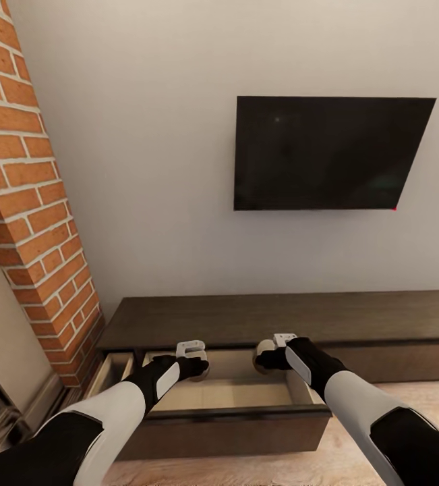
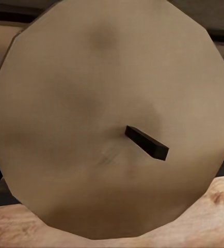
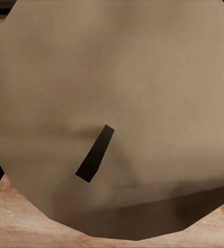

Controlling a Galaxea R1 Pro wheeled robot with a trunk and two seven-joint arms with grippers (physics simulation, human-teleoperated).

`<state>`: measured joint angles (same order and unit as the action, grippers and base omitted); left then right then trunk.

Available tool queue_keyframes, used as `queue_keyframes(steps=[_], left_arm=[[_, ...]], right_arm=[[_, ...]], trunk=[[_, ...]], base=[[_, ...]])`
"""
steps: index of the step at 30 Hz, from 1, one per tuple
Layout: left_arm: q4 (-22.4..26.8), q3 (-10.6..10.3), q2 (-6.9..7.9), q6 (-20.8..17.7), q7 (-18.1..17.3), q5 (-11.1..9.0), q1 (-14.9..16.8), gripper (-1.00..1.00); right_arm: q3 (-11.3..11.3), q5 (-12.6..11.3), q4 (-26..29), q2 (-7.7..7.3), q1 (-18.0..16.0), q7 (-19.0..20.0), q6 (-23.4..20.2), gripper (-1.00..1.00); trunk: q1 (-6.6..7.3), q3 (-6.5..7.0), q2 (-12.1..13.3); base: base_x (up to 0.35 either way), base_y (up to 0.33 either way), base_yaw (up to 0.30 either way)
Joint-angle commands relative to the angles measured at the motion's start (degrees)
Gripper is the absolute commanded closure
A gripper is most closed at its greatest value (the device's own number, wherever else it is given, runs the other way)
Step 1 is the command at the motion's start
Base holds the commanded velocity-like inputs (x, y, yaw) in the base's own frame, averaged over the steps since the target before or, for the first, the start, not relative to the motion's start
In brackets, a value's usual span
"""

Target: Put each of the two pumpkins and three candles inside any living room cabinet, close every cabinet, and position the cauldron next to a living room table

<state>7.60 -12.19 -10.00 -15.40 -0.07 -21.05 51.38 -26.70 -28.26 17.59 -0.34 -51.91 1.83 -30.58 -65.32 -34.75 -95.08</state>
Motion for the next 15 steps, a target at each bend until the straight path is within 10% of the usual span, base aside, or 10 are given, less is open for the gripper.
queue_keyframes(steps=[1, 15], left_arm=[[0.1, -0.2, 0.00, -0.2, 0.0, -0.2, 0.0, 1.00], [0.1, -0.2, 0.00, -0.5, -0.3, -0.2, 0.0, 1.00]], right_arm=[[-0.1, 0.3, 0.1, -0.03, 0.0, 0.2, -0.3, 1.00], [-0.5, 0.5, 0.2, 0.03, 0.0, 0.4, 0.4, 1.00]], trunk=[[0.01, -0.15, 0.0], [-2.85, -3.06, -5.2]], base=[[0.000, 0.000, 0.012], [0.000, 0.000, 0.068]])
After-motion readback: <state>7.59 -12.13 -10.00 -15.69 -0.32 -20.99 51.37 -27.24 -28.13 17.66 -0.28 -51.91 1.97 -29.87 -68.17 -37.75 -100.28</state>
